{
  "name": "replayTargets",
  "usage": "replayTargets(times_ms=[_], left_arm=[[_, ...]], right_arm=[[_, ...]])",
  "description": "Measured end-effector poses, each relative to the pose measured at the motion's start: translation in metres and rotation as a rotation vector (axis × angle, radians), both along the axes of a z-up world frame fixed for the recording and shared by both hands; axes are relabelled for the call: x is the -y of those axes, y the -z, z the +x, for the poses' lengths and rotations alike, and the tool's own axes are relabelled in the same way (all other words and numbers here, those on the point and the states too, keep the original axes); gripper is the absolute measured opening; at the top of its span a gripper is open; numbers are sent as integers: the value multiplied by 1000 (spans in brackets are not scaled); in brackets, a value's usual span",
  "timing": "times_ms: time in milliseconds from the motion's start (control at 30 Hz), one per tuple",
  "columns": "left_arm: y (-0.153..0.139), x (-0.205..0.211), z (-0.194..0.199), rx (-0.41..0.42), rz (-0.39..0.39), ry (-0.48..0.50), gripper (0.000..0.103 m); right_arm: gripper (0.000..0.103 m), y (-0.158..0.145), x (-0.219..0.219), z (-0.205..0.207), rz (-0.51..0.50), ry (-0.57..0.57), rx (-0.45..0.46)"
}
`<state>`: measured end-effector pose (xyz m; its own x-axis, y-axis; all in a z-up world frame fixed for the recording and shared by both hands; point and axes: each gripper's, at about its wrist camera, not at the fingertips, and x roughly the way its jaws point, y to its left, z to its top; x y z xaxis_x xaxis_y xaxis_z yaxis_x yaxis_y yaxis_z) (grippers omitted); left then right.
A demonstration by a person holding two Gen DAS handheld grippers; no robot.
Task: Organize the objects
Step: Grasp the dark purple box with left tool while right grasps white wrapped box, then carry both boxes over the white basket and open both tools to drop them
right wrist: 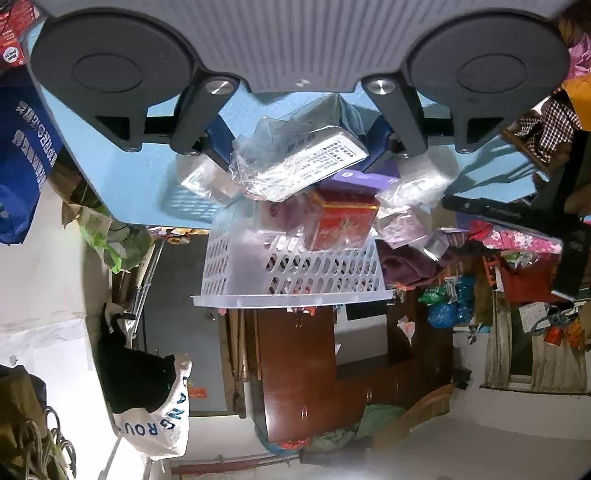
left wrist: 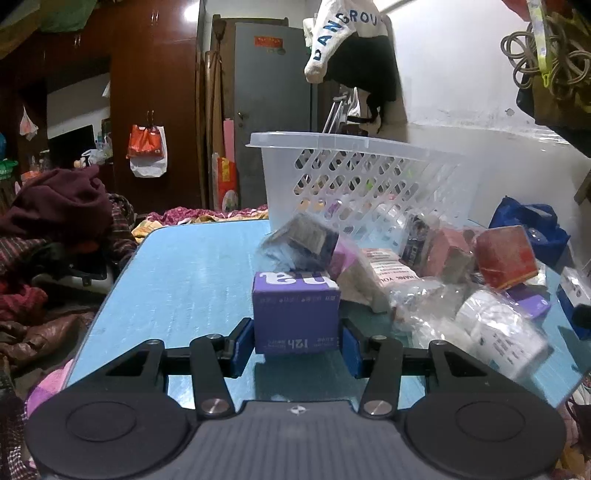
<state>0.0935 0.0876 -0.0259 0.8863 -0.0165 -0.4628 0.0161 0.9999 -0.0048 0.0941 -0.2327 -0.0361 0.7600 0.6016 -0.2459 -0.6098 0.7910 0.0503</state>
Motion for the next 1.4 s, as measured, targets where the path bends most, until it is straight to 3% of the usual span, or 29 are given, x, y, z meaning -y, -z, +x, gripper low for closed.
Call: replayTargets(times_ms=[633, 1400], left_arm=[[-10, 6, -26, 54, -70, 89, 53], [-17, 1, -35, 113, -112, 95, 53]], right_arm=[[73, 1, 5, 5, 4, 20, -4], [73, -1, 12, 6, 14, 40, 2]])
